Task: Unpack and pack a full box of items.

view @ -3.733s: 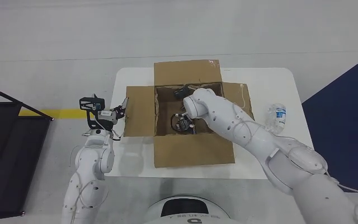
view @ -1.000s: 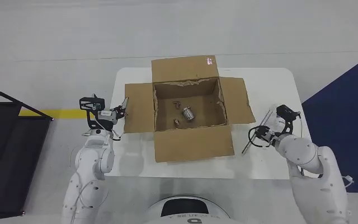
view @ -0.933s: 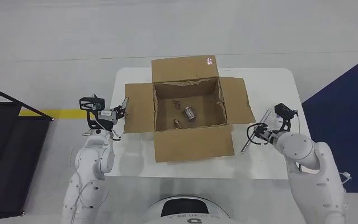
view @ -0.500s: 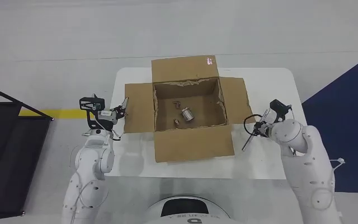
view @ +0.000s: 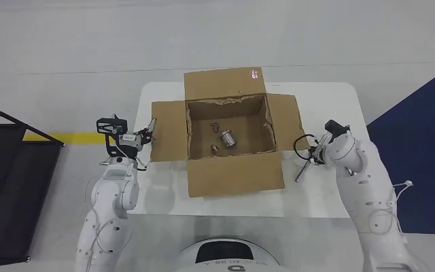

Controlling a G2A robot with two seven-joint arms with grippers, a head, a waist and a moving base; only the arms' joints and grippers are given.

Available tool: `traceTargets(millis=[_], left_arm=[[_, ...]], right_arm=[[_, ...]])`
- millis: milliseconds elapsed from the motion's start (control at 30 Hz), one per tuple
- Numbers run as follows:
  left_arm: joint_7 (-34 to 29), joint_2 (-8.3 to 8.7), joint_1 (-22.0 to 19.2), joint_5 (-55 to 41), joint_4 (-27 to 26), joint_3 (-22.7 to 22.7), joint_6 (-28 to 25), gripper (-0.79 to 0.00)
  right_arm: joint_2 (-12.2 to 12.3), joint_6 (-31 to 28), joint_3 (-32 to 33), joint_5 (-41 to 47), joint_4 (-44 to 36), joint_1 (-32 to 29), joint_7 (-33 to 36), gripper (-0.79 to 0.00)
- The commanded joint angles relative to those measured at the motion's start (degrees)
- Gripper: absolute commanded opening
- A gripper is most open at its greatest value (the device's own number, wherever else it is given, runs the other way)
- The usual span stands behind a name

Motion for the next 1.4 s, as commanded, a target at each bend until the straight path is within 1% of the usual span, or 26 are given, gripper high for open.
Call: traceTargets(millis=[0,100,133,300,400,500,533,633,700,767,833,1000,1033,1133,1167,1200,1233,1267,1367], left_arm=[[0.00,0.00,0.00,0.00,0.00,0.00,0.00,0.000],[0.00,0.00,0.00,0.00,0.00,0.00,0.00,0.000],[0.00,0.00,0.00,0.00,0.00,0.00,0.00,0.000],[0.00,0.00,0.00,0.00,0.00,0.00,0.00,0.000],[0.00,0.00,0.00,0.00,0.00,0.00,0.00,0.000],[0.00,0.00,0.00,0.00,0.00,0.00,0.00,0.000],[0.00,0.00,0.00,0.00,0.00,0.00,0.00,0.000],[0.00,0.00,0.00,0.00,0.00,0.00,0.00,0.000],[0.00,0.00,0.00,0.00,0.00,0.00,0.00,0.000],[0.00,0.00,0.00,0.00,0.00,0.00,0.00,0.000],[0.00,0.00,0.00,0.00,0.00,0.00,0.00,0.000],[0.00,0.00,0.00,0.00,0.00,0.00,0.00,0.000],[0.00,0.00,0.00,0.00,0.00,0.00,0.00,0.000],[0.00,0.00,0.00,0.00,0.00,0.00,0.00,0.000],[0.00,0.00,0.00,0.00,0.00,0.00,0.00,0.000],[0.00,0.00,0.00,0.00,0.00,0.00,0.00,0.000],[0.00,0.00,0.00,0.00,0.00,0.00,0.00,0.000],[0.00,0.00,0.00,0.00,0.00,0.00,0.00,0.000],[0.00,0.00,0.00,0.00,0.00,0.00,0.00,0.000]], right_arm=[[-0.04,0.01,-0.32,-0.01,0.58,0.47,0.05,-0.785],[-0.06,-0.21,-0.62,0.03,1.36,0.86,0.16,-0.785],[-0.06,-0.15,-0.65,0.10,1.76,1.00,0.27,-0.767],[-0.11,-0.18,-1.08,0.05,3.38,1.78,0.30,-0.723],[-0.12,-0.19,-1.24,0.00,3.86,2.02,0.31,-0.659],[-0.11,-0.26,-1.36,-0.07,4.32,2.15,0.38,-0.637],[-0.11,-0.25,-1.37,-0.12,4.56,2.18,0.38,-0.616],[-0.10,-0.09,-1.39,-0.33,4.88,2.29,0.22,-0.585],[-0.07,0.42,-0.92,-0.32,3.80,1.93,-0.30,-0.573],[0.01,1.22,0.09,-0.09,1.69,0.68,-1.10,-0.573],[0.11,1.74,1.52,0.51,-2.08,-1.50,-2.33,-0.557],[0.17,2.50,7.36,4.44,-15.25,-10.28,-8.21,-0.474],[0.11,2.83,8.56,5.21,-18.02,-12.03,-9.81,-0.449],[-0.25,3.55,11.86,8.73,-25.50,-16.93,-15.07,-0.413],[-0.45,3.23,12.96,10.57,-27.71,-18.50,-17.13,-0.348],[-0.70,2.30,14.16,13.19,-30.30,-19.79,-19.78,-0.022],[-0.98,0.88,15.17,15.92,-32.16,-21.33,-22.43,0.000],[-1.27,-1.48,16.08,18.87,-34.08,-22.88,-25.34,0.000],[-1.85,-10.42,17.62,24.60,-38.96,-27.37,-32.34,0.000]])
